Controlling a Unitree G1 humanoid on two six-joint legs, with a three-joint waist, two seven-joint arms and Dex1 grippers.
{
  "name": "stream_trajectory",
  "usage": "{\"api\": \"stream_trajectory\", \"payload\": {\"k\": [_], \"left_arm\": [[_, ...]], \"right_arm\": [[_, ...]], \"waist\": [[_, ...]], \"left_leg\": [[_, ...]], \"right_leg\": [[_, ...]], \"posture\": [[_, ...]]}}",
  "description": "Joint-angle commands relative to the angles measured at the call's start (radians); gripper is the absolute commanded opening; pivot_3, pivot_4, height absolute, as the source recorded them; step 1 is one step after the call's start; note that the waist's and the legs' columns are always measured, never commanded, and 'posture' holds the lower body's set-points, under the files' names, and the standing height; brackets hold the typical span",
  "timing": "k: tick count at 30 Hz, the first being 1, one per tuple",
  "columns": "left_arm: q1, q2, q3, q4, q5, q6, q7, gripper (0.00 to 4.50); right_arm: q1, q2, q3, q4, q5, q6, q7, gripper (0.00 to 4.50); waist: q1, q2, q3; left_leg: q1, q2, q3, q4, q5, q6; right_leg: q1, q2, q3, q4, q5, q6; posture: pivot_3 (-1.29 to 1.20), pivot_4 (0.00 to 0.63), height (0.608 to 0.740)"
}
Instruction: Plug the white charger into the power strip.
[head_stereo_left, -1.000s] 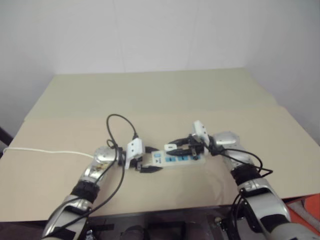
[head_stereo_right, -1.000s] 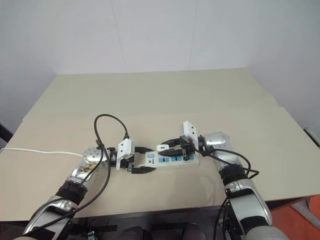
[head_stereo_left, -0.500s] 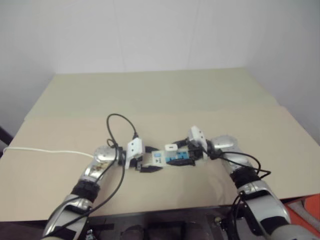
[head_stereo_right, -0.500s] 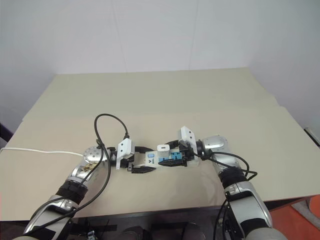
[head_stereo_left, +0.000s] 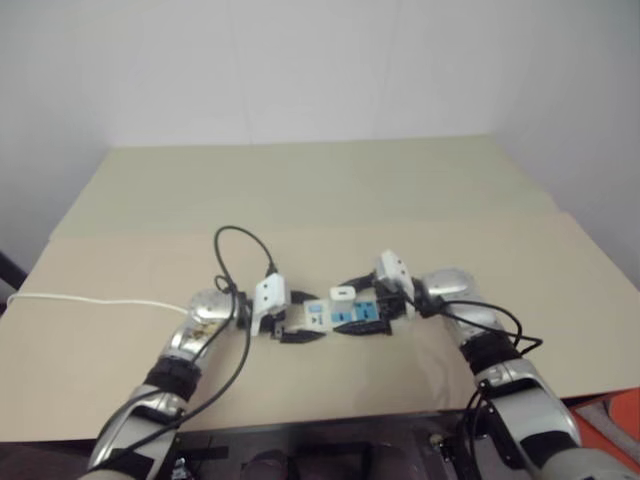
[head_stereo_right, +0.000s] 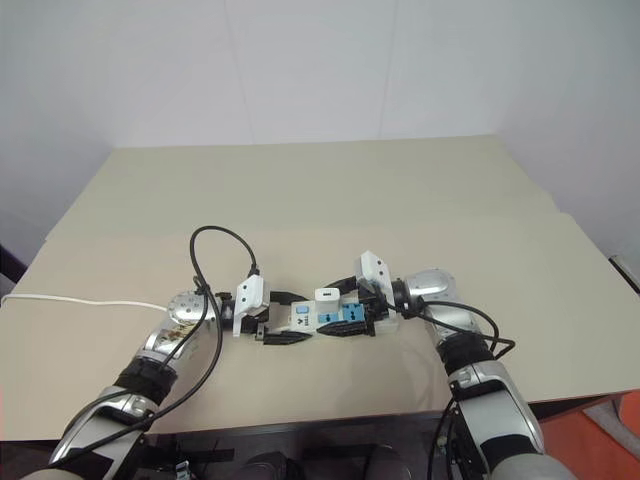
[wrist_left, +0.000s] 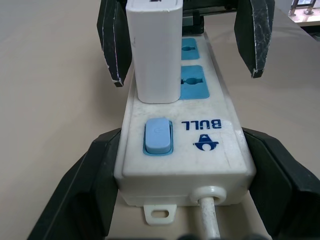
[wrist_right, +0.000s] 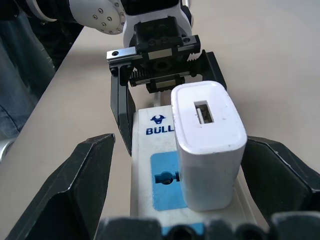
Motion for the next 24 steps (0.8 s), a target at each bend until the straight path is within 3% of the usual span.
{"api": "stream_trajectory", "payload": {"k": [1, 6, 10, 24], "left_arm": [[-0.005, 0.02, 0.008, 0.071, 0.06, 0.006, 0.035, 3.26], [-0.017, 0.019, 0.01, 0.082, 0.055, 0.001, 0.022, 3.26], [-0.024, 0.011, 0.018, 0.085, 0.045, 0.008, 0.007, 4.48], [-0.013, 0.032, 0.087, -0.002, -0.026, 0.023, -0.068, 4.48]], "right_arm": [[-0.005, -0.028, -0.032, -0.053, 0.031, 0.03, 0.012, 4.46], [0.012, -0.063, -0.067, -0.139, 0.076, 0.082, 0.008, 4.46], [0.034, -0.087, -0.084, -0.191, 0.096, 0.114, 0.002, 4.5], [0.049, -0.14, -0.136, -0.203, 0.125, 0.137, -0.023, 4.5]], "waist": [[0.0, 0.0, 0.0], [0.0, 0.0, 0.0], [-0.002, 0.0, 0.002], [-0.003, -0.001, 0.019]], "left_leg": [[-0.002, 0.0, 0.0, 0.0, 0.001, 0.002], [-0.013, 0.0, 0.0, 0.0, 0.008, -0.005], [-0.015, 0.0, 0.001, 0.0, 0.006, -0.003], [-0.017, 0.0, 0.002, 0.001, 0.007, -0.003]], "right_leg": [[-0.002, 0.0, 0.0, 0.0, 0.0, 0.0], [-0.008, 0.001, 0.0, 0.001, 0.001, -0.001], [-0.008, 0.002, -0.001, 0.0, 0.0, -0.001], [-0.01, 0.003, -0.002, 0.0, 0.0, 0.0]], "posture": [[0.0, 0.15, 0.74], [0.0, 0.15, 0.74], [0.0, 0.15, 0.74], [0.0, 0.15, 0.74]]}}
